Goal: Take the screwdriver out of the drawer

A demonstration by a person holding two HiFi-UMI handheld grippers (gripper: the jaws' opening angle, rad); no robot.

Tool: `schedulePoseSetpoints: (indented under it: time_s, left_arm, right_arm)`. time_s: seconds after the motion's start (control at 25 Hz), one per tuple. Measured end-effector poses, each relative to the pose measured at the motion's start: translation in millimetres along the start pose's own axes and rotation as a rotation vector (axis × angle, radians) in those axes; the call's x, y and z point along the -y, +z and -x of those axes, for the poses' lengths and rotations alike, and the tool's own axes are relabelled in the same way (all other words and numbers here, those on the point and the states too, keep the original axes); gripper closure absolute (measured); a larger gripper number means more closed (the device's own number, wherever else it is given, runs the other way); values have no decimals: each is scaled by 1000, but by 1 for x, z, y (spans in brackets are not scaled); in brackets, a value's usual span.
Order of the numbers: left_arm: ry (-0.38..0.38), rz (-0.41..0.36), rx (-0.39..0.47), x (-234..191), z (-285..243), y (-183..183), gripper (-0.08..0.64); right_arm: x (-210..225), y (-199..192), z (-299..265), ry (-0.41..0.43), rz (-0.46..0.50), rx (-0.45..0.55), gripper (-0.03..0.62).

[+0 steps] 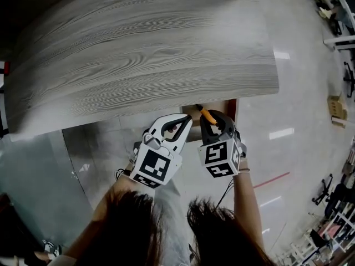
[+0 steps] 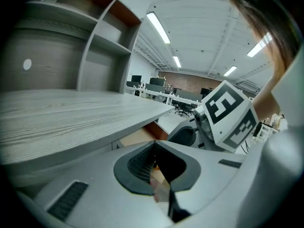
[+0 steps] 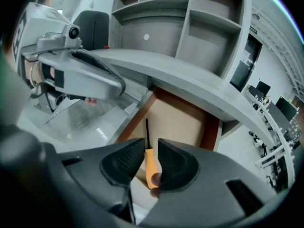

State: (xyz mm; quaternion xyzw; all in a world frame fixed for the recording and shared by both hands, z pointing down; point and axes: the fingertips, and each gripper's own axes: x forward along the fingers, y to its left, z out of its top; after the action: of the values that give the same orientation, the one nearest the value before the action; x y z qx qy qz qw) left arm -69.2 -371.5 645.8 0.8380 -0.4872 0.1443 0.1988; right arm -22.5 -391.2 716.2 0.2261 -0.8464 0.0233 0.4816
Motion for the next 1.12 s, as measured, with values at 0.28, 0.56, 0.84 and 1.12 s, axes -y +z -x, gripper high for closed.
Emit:
schedulePoseSetpoints:
  time_s: [0.28, 0.56, 0.84, 1.12]
  left_arm:
    - [4, -3, -6, -8, -10, -15, 543]
    - [-4, -5, -18, -10, -18, -27, 543]
    - [-9, -7, -20, -10, -22, -32, 543]
    - [-14, -3, -25, -7, -22, -37, 543]
  right_arm:
    - [0, -12, -29, 23, 8, -47, 506]
    - [-1, -27, -47, 47, 53, -98, 505]
    - [-10, -33, -57, 84, 67, -126, 472]
    - [-12, -45, -66, 85, 134, -170, 474]
